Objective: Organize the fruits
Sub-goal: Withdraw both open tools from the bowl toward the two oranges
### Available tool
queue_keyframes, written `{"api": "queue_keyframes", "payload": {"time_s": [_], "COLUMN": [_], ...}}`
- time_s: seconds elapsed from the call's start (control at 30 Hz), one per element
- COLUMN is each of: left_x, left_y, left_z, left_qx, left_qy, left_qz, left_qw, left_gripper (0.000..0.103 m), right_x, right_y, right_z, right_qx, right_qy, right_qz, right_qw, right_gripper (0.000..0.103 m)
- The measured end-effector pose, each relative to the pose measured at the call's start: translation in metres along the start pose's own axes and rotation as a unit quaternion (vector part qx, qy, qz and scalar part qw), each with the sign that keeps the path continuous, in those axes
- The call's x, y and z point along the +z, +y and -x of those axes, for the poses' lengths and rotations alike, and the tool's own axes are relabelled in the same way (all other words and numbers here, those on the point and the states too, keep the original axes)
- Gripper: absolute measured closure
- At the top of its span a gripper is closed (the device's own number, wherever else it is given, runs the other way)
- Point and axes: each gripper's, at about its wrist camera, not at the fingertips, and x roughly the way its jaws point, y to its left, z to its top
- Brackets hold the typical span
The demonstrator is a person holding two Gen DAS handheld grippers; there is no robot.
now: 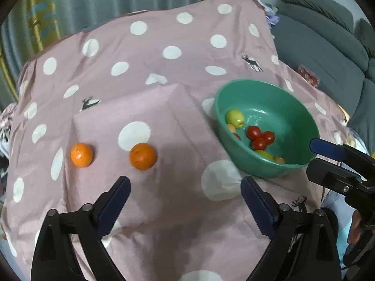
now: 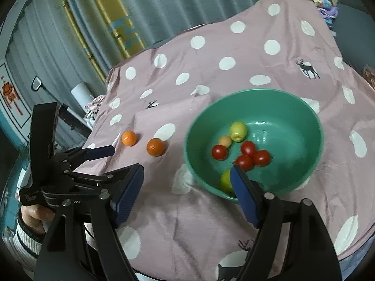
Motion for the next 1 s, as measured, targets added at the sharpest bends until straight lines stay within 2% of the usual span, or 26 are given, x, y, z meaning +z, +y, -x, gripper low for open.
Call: {"api": "queue_keyframes", "payload": {"time_s": [0.4,0.63,1.0], "left_x": [-0.022,-0.047,-0.078], "left_y": [0.04,0.074,0.109], "left_z": [0.009,0.017,0.02], "left_qx": [0.017,0.043,0.006], "left_qy": [-0.007,-0.014,-0.029], "left_qz": [0.05,0.084,0.122], "left_qw": [0.9986,0.9954,0.9921], "left_gripper": [0.008,0.008,0.008], "right_x": [0.001,-0.004,-0.01], "right_y": [0.033,0.054,0.085], "right_z": [-0.02,-0.039,-0.075], "right_qx": [0.012,0.024,0.044], "right_qy": [0.026,0.055,0.1], "right_qz": [0.031,0.055,0.09], "right_qw": [0.999,0.997,0.99], "right_gripper": [0.025,0.025,0.025]}}
